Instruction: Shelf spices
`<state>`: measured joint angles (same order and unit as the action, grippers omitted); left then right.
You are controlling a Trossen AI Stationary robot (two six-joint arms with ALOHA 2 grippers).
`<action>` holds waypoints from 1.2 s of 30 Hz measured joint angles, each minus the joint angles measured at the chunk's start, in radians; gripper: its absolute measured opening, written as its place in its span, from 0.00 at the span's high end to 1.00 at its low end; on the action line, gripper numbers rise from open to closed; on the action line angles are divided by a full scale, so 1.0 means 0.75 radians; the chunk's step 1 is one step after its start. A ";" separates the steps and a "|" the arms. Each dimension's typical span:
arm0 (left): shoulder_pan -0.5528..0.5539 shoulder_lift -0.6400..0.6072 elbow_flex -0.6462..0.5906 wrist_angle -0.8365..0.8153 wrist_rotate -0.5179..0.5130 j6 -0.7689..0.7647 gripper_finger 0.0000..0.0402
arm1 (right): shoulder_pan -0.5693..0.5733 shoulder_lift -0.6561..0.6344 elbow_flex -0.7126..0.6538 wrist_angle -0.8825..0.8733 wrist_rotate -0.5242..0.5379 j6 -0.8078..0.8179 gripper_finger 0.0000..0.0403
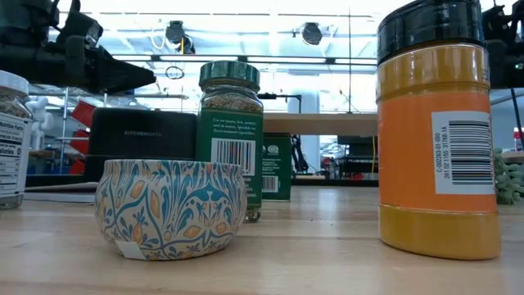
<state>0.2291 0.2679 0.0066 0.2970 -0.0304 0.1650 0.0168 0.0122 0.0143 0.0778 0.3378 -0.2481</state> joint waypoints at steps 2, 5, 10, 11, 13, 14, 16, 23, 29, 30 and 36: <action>-0.001 0.000 0.000 0.001 0.000 0.000 0.51 | 0.000 0.000 0.000 0.000 0.000 0.000 0.67; 0.000 0.000 0.000 0.001 0.000 0.000 0.51 | 0.000 0.000 0.000 0.000 0.000 0.000 0.67; -0.001 0.000 0.000 0.001 0.000 0.000 0.51 | 0.000 0.000 0.000 0.000 0.000 0.000 0.67; 0.000 0.000 0.000 0.000 0.000 0.000 0.51 | 0.000 0.000 0.000 0.000 0.000 0.000 0.67; 0.000 0.000 0.000 0.001 0.000 -0.001 0.51 | 0.000 0.000 0.000 0.000 0.000 0.000 0.67; 0.000 0.000 0.000 0.001 0.000 0.000 0.51 | 0.000 0.000 0.000 0.000 0.000 0.000 0.67; 0.000 0.000 0.000 0.001 0.000 -0.001 0.51 | 0.000 0.000 0.000 0.000 0.000 0.000 0.67; 0.000 0.000 0.000 0.010 0.000 -0.002 0.51 | 0.000 0.000 0.000 0.000 0.000 0.000 0.67; 0.000 0.000 0.000 0.014 0.000 -0.001 0.51 | 0.000 0.000 0.000 0.000 -0.001 0.000 0.67; 0.000 0.000 0.000 0.013 0.000 -0.002 0.51 | 0.000 0.000 0.000 0.000 0.000 0.000 0.67; 0.000 0.000 0.000 0.012 0.000 -0.001 0.51 | 0.000 0.000 0.000 0.000 0.000 0.000 0.67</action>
